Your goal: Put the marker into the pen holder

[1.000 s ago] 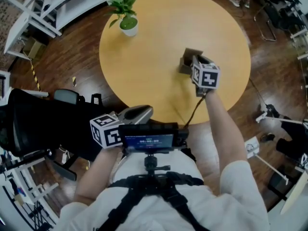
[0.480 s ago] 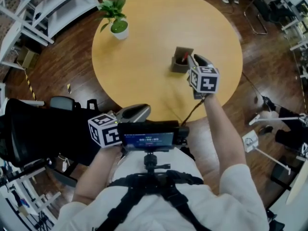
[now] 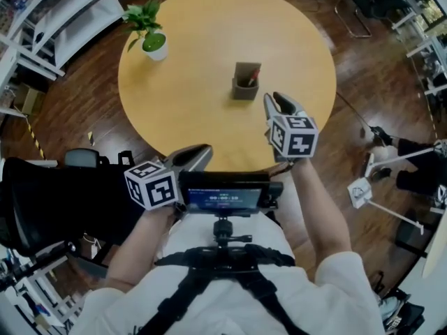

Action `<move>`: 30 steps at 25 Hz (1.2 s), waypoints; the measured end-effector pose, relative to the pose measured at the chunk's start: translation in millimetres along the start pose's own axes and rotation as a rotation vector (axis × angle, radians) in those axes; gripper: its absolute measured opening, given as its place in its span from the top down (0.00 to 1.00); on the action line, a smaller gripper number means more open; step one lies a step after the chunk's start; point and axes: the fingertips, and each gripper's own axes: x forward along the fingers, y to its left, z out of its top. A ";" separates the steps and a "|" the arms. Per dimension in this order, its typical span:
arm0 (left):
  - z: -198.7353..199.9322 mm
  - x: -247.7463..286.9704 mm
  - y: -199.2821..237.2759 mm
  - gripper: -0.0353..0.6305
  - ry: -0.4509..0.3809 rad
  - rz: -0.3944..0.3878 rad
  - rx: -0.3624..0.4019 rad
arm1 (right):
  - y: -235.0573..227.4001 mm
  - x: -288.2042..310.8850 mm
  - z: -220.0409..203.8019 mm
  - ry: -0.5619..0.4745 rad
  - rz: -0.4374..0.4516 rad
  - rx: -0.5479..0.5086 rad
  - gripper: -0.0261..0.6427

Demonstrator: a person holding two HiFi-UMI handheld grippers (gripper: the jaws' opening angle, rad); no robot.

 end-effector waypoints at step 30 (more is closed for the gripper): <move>-5.9 5.1 -14.9 0.92 0.030 -0.074 0.033 | 26.8 -87.4 -45.1 0.016 0.017 0.113 0.84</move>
